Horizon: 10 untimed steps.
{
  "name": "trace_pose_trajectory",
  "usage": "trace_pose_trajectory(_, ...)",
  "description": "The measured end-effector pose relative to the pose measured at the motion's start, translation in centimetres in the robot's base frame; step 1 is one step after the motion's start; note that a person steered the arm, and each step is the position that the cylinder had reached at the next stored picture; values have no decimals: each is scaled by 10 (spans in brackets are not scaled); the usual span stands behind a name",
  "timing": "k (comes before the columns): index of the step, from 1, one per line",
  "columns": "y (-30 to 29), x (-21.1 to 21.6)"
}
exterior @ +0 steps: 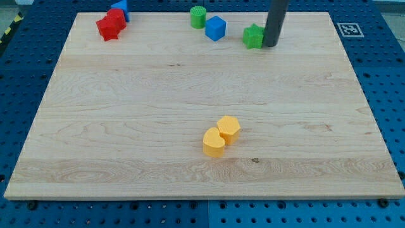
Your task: Move the green blocks and blue cube to the top center
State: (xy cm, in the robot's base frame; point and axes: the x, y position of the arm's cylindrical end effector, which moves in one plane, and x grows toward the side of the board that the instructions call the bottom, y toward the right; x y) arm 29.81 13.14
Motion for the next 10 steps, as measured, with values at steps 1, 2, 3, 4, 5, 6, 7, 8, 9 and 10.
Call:
trace_pose_trajectory(1,-11,-1)
trace_pose_trajectory(2,-12,-12)
trace_pose_trajectory(3,-12,-26)
trace_pose_trajectory(4,-23,-27)
trace_pose_trajectory(5,-50,-27)
trace_pose_trajectory(6,-76,-27)
trace_pose_trajectory(7,-94,-27)
trace_pose_trajectory(8,-102,-27)
trace_pose_trajectory(9,-96,7)
trace_pose_trajectory(10,-98,66)
